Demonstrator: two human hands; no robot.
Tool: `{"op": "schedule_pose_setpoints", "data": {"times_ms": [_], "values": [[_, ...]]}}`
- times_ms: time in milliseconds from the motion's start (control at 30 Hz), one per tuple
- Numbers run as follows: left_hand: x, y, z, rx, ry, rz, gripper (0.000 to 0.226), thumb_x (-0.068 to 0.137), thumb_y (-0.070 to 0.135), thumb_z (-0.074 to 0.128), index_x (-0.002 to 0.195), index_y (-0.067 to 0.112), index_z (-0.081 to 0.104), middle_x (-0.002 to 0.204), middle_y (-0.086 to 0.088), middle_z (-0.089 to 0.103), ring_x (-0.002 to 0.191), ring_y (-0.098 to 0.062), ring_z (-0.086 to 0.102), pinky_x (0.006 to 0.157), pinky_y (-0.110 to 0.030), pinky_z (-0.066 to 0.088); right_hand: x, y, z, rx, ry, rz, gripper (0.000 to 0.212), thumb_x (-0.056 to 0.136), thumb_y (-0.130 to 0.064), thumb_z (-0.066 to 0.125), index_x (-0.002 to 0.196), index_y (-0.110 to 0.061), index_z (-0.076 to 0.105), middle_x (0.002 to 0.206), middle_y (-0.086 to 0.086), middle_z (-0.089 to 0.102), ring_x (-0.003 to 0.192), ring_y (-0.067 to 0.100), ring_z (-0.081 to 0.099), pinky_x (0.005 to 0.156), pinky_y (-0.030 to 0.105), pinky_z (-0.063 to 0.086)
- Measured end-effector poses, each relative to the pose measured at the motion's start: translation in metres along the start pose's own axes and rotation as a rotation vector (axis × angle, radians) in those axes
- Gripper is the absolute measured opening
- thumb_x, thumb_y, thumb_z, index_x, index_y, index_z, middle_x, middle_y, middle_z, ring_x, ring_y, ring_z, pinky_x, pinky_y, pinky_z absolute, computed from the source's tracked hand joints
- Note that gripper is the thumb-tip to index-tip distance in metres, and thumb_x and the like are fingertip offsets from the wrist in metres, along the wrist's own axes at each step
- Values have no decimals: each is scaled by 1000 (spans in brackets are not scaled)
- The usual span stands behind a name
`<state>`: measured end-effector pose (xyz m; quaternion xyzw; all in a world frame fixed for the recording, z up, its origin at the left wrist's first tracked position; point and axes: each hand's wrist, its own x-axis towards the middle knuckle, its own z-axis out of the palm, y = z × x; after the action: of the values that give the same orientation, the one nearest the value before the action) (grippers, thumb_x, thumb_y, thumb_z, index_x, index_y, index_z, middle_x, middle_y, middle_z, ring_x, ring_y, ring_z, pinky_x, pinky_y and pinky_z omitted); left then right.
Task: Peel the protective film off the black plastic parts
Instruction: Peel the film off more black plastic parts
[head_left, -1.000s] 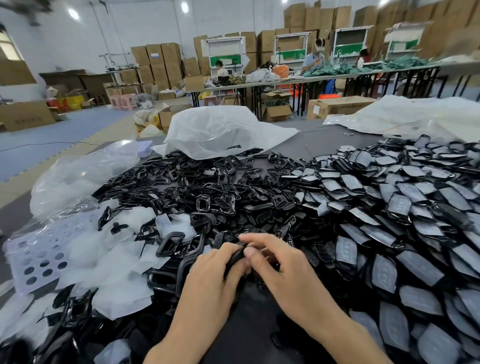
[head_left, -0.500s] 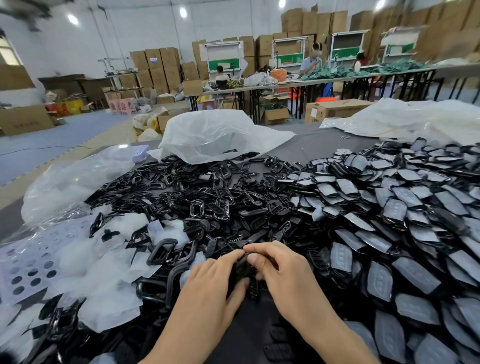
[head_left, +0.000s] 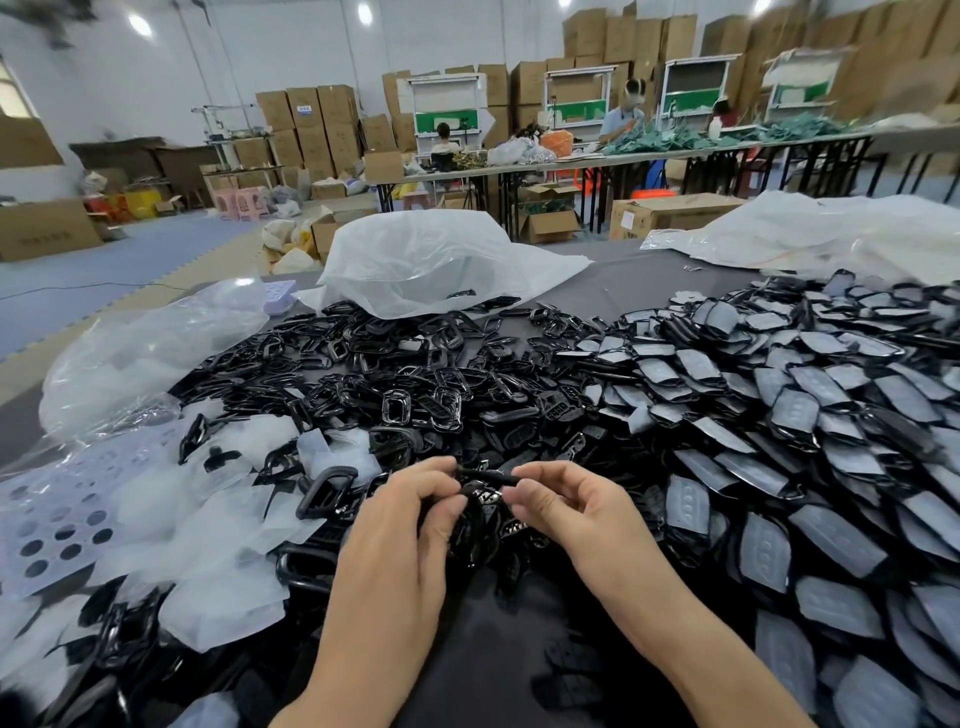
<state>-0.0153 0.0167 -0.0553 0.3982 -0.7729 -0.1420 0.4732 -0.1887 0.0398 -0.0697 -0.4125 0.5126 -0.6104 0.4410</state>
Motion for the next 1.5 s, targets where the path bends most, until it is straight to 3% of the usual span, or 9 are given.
{"op": "schedule_pose_setpoints", "data": {"times_ms": [100,200,400,600,867,1067,1233,1333,1500], "values": [[1,-1,-2,-66,47,-71,5,98,51,49,100,49,53,95,24,65,84,-5,64,71,-13,45,-2,-1,-2,5,-17,1,16,84,-33,77,100,-33,77,105,0,78,106,15,71,98,28,51],[4,0,1,-176,33,-156,9,92,38,59,96,46,58,92,22,66,85,-5,64,70,-10,43,-3,-4,-1,65,-42,-31,34,74,-48,78,106,-35,77,108,-2,77,107,12,71,94,23,53],[2,5,4,-420,-14,-315,12,97,27,59,96,35,68,83,10,72,76,-5,66,68,-7,45,-1,-3,0,169,7,-44,26,92,-3,67,106,-24,76,104,9,77,101,20,74,82,21,57],[7,1,4,-574,-7,-420,18,94,5,63,102,21,66,82,9,71,75,-10,69,71,-12,50,-2,-4,3,129,91,-65,27,94,1,65,112,-18,71,99,7,78,95,18,74,74,20,58],[7,-5,6,-580,-30,-459,14,91,10,69,96,22,72,81,5,75,77,-11,71,73,-14,52,-5,-6,4,73,69,-92,19,95,-6,64,110,-15,73,100,0,79,100,11,74,76,15,56],[3,-6,8,-387,-22,-395,15,90,15,69,92,27,62,79,6,67,69,-8,61,64,-10,44,-7,-7,8,158,47,-57,19,94,-5,65,107,-15,74,99,6,79,100,16,74,79,18,57],[-5,-3,7,-66,-159,-99,36,96,23,55,124,44,47,87,20,56,68,-2,58,65,-13,42,-5,-9,7,297,96,-4,18,92,-5,65,108,-10,73,100,11,78,99,21,75,77,20,58],[-1,-3,7,-178,-66,-151,23,98,29,53,115,44,54,75,15,58,66,-6,57,64,-18,45,-5,-10,6,243,122,-7,17,94,-4,64,106,-12,74,98,8,79,99,18,75,75,18,58],[6,5,4,-461,47,-353,13,92,22,68,94,35,67,94,18,71,85,1,65,73,-7,44,-11,-9,16,214,32,-9,15,90,-13,69,101,-18,77,101,7,79,101,16,74,77,19,58]]}}
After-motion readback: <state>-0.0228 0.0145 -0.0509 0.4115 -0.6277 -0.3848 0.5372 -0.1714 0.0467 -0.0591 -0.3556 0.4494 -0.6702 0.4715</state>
